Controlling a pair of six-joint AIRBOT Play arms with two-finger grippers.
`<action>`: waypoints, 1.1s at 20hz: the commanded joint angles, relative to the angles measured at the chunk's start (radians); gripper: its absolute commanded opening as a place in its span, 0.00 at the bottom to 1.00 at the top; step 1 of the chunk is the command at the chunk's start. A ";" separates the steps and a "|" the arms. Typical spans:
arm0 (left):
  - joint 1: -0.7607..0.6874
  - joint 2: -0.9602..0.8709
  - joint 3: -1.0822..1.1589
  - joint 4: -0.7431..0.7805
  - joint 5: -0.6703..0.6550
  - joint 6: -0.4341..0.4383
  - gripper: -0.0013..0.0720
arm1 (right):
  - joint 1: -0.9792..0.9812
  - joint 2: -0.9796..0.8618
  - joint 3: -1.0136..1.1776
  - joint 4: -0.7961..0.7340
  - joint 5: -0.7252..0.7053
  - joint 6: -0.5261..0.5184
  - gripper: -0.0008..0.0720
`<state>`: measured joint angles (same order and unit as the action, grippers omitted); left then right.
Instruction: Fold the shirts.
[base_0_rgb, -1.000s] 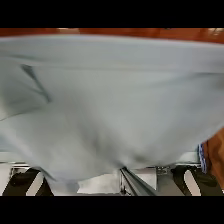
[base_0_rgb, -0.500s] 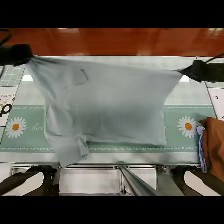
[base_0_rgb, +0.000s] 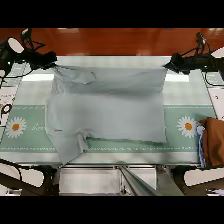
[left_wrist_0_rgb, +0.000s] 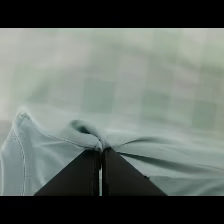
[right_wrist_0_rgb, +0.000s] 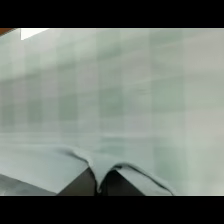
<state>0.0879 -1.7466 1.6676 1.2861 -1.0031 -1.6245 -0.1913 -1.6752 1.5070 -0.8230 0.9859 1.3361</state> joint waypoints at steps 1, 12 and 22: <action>0.003 -0.047 0.031 -0.012 -0.133 -0.011 0.05 | 0.002 -0.042 0.031 -0.064 0.087 -0.003 0.04; 0.039 -0.041 -0.069 0.000 -0.496 0.151 0.05 | 0.010 -0.042 -0.076 -0.187 0.360 -0.002 0.04; 0.065 -0.016 -0.136 0.017 -0.529 0.127 0.71 | -0.011 -0.006 -0.135 -0.209 0.381 0.070 0.58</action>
<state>0.1383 -1.7817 1.5375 1.2919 -1.5059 -1.4857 -0.1841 -1.7042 1.3766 -1.0271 1.3342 1.3788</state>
